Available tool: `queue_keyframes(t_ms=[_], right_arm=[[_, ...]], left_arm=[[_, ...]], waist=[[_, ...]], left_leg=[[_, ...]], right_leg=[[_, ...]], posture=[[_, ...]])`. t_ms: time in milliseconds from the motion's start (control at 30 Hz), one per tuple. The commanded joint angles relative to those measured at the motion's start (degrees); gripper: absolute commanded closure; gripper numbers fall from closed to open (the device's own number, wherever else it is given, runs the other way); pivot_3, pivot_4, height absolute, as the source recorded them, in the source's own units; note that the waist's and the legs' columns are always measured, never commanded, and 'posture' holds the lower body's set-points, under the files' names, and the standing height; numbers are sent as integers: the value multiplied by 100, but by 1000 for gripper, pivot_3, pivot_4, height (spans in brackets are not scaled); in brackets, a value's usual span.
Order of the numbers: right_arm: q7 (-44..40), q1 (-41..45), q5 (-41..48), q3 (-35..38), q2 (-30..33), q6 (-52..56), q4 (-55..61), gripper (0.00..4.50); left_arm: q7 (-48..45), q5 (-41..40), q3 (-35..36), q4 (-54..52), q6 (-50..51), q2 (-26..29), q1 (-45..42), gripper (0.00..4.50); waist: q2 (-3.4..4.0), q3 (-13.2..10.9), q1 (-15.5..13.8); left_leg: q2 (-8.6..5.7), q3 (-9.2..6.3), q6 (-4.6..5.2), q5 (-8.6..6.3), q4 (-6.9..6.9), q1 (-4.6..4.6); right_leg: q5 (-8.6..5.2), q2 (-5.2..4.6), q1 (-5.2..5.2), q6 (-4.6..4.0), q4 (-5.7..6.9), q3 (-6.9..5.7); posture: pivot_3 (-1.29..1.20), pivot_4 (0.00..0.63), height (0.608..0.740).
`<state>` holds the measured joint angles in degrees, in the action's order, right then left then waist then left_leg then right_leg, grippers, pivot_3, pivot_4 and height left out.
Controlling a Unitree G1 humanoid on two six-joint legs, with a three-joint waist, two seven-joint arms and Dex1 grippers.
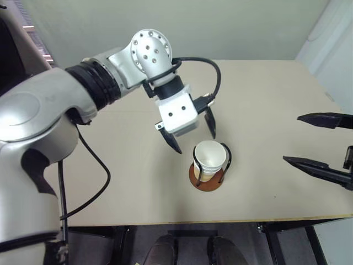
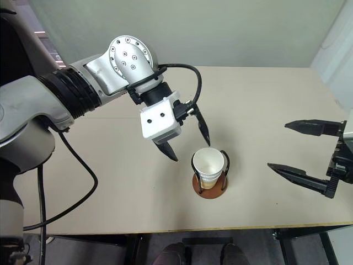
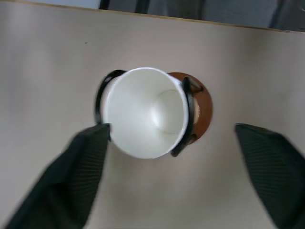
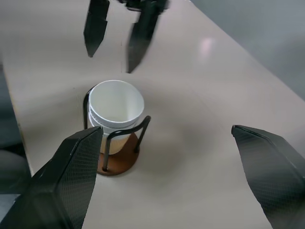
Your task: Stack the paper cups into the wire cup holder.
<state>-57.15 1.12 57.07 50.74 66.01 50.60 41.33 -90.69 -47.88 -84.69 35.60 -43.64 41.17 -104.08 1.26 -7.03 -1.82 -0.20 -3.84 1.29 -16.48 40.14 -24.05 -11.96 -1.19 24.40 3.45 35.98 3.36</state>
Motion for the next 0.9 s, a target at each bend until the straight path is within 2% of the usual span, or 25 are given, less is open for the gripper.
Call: queue_keyframes(t_ms=[33, 133, 233, 267, 367, 533, 700, 900], right_arm=[[-214, 169, -196, -565, 79, -466, -331, 0], [-565, 426, -642, -1401, 216, -973, -843, 0], [-919, 527, -1000, -1807, 328, -1327, -1255, 0], [-1131, 538, -1187, -1912, 415, -1498, -1532, 0], [-1600, 635, -1502, -2064, 571, -1827, -2269, 0], [-2158, 658, -1567, -1914, 598, -1983, -2906, 0], [-2383, 939, -1705, -2046, 698, -2135, -3304, 0], [-2504, 1752, -1832, -2928, 598, -2217, -3624, 0]], left_arm=[[-181, -112, 1109, 293, 815, 83, 309, 54], [-181, -404, 1897, -90, 1965, 799, 969, 54], [-181, -382, 2650, -465, 2765, 1236, 1539, 54], [-181, -499, 2961, -636, 3198, 1582, 1914, 54], [-181, -451, 3756, -1069, 4073, 2354, 3003, 54], [-155, -270, 5169, -1594, 5044, 3107, 4571, 54], [22, -119, 6456, -2330, 5669, 3406, 5601, 54], [158, 243, 7427, -2922, 6143, 3250, 6368, 54]], waist=[[1, 1, 4], [15, 8, 50], [21, 8, 112], [22, 9, 109], [33, 13, 118], [31, 14, 74], [30, 15, 81], [28, 14, 154]], left_leg=[[-2, 3, -5, 3, -1, 1], [2, 2, -27, 16, -1, 2], [7, 6, -40, 23, -8, 3], [7, 0, -45, 27, -4, -1], [3, -3, -49, 29, -9, -1], [-2, -22, -55, 33, -8, 0], [-3, -24, -63, 40, -10, 10], [-2, -20, -71, 47, -16, 56]], right_leg=[[0, 2, 0, 0, -1, -2], [0, 1, 2, 1, 0, 0], [0, 9, 11, 1, 2, 4], [0, 18, 13, 1, 0, 1], [-1, 18, 18, 0, -1, 4], [-7, 14, 19, -11, 0, 2], [-14, 14, 13, -35, 12, 2], [-39, 12, -3, -102, 61, 3]], posture=[[0, 150, 740], [0, 150, 740], [0, 150, 740], [0, 150, 740], [0, 150, 740], [0, 150, 740], [0, 150, 740], [0, 150, 740]])
